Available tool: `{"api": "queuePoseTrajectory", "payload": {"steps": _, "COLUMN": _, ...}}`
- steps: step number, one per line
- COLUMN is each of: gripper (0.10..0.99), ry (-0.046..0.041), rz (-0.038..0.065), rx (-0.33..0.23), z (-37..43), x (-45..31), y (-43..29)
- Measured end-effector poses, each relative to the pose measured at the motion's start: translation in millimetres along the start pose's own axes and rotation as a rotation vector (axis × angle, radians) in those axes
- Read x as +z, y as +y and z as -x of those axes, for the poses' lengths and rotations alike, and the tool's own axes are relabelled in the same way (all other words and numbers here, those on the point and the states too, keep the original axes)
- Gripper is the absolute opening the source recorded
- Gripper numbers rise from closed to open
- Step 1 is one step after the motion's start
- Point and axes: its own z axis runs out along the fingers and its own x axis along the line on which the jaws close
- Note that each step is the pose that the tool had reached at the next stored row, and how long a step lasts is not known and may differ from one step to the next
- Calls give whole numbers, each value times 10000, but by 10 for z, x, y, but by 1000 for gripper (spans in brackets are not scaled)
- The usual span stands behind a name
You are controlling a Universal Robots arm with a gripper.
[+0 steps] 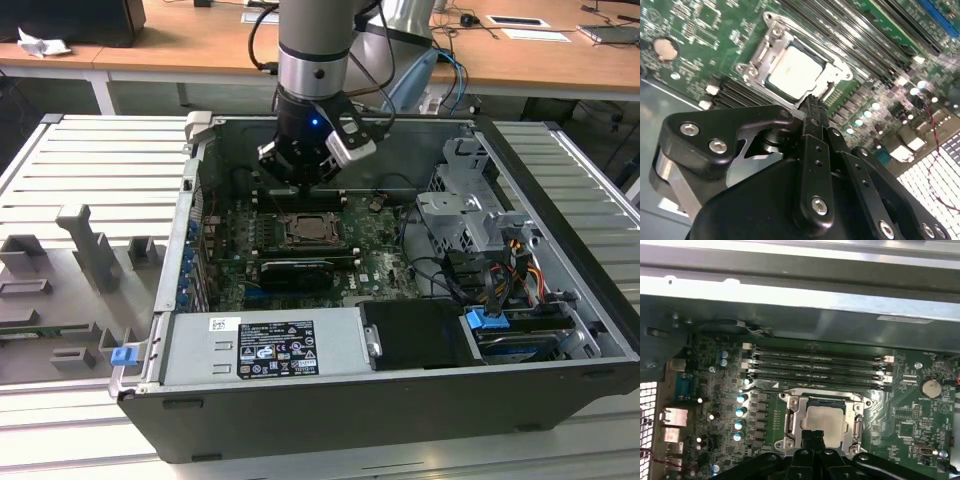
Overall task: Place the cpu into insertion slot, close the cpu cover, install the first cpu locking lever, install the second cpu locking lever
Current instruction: 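Install the first cpu locking lever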
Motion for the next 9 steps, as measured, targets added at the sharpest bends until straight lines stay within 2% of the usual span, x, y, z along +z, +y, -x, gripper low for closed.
{"api": "queuePoseTrajectory", "payload": {"steps": 4, "gripper": 106, "ry": -25, "rz": -2, "rx": 3, "z": -140, "x": 2, "y": 12}}
{"api": "queuePoseTrajectory", "payload": {"steps": 7, "gripper": 106, "ry": -32, "rz": 1, "rx": 272, "z": -164, "x": 6, "y": 16}}
{"api": "queuePoseTrajectory", "payload": {"steps": 9, "gripper": 106, "ry": -33, "rz": 0, "rx": 299, "z": -232, "x": 7, "y": 23}}
